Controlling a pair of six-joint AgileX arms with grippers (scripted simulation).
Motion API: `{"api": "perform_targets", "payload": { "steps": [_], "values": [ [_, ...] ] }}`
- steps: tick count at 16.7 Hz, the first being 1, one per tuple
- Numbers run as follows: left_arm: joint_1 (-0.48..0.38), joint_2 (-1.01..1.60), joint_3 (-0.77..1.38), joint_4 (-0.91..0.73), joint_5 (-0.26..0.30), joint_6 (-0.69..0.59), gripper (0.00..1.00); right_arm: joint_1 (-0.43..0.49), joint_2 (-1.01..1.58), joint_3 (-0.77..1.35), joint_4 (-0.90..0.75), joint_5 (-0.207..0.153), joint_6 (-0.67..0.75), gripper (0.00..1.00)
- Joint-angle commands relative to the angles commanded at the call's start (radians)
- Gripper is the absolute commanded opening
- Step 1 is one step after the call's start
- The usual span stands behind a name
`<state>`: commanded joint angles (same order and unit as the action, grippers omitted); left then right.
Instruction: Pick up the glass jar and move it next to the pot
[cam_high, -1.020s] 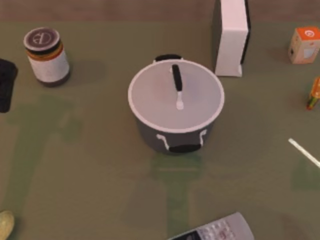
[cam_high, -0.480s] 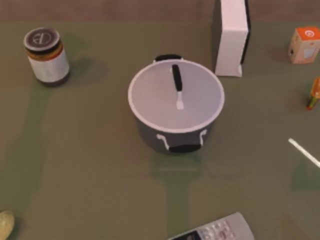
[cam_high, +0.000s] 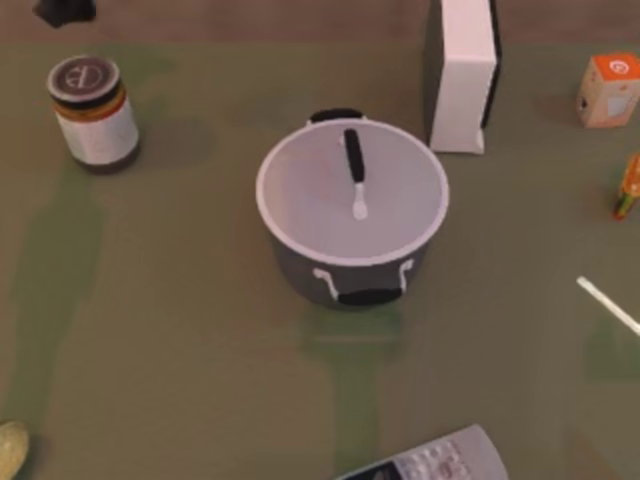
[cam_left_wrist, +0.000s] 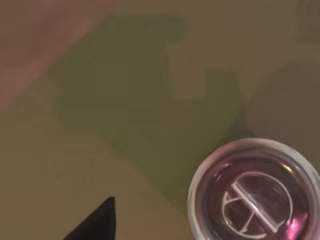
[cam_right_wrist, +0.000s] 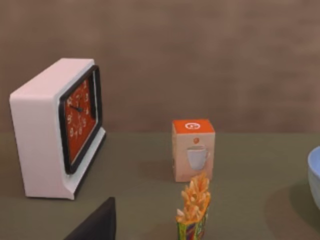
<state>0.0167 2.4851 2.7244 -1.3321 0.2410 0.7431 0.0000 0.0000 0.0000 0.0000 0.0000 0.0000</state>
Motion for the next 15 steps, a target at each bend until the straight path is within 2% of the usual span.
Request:
{"api": "perform_targets", "payload": {
  "steps": [6, 15],
  "values": [
    [0.019, 0.258, 0.171, -0.164, -0.015, 0.041, 1.0, 0.0, 0.0, 0.0, 0.0, 0.0, 0.0, 1.0],
    [0.013, 0.308, 0.214, -0.173, -0.016, 0.038, 1.0, 0.0, 0.0, 0.0, 0.0, 0.0, 0.0, 1.0]
  ]
}}
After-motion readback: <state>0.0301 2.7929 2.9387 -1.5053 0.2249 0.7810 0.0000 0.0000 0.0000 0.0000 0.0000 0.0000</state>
